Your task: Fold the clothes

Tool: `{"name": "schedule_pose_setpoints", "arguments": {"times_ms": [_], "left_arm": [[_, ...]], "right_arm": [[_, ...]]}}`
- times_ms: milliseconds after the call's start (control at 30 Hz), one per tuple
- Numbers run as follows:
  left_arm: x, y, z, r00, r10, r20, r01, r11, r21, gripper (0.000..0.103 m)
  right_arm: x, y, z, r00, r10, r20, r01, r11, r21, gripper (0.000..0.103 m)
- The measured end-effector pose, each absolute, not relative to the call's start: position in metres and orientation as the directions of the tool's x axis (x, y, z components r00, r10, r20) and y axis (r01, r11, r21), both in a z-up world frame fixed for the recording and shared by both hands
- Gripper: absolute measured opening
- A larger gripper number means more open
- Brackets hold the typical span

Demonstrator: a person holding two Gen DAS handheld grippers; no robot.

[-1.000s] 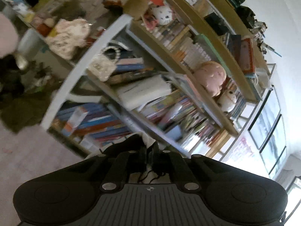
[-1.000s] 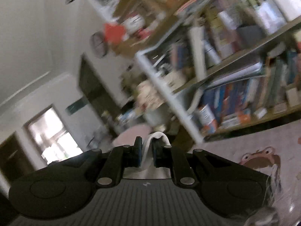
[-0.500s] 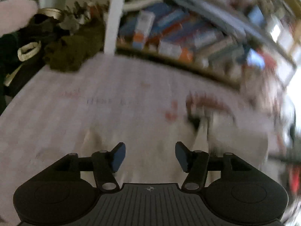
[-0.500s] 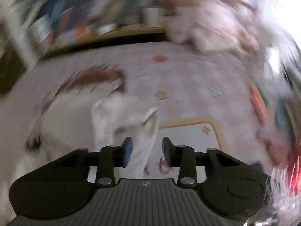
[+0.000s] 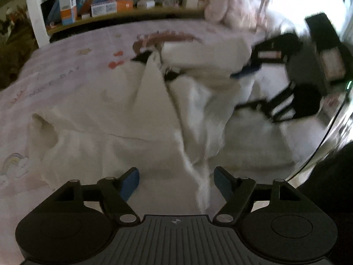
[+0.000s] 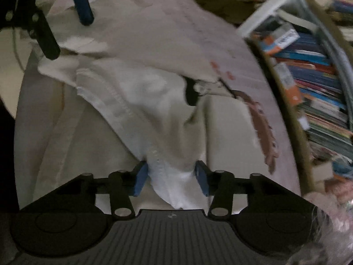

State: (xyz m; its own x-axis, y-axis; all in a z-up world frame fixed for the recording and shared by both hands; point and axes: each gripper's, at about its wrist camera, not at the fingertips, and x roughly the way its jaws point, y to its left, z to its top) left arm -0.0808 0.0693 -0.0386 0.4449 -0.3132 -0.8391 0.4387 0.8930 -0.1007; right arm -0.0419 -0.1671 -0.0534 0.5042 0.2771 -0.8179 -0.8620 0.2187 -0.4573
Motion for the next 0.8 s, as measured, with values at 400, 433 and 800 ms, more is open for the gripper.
{"name": "schedule_pose_setpoints", "arguments": {"times_ms": [400,433,800], "left_arm": [[-0.005,0.183,0.035,0.597,-0.426,-0.679,0.192,0.898,-0.395,0.005],[0.009,0.192,0.041,0.64,-0.374,-0.671,0.143,0.916,-0.374,0.004],[0.072,0.225,0.062,0.792,-0.115,-0.6,-0.052,0.966,-0.254,0.066]], "right_arm": [[0.017,-0.19,0.022,0.427,0.424,-0.799,-0.879,0.402,-0.256,0.01],[0.03,-0.192,0.035,0.452,0.443,-0.774,-0.862,0.439,-0.253,0.01],[0.109,-0.201,0.05,0.791,0.24,-0.563,-0.489,0.801,-0.345,0.049]]}}
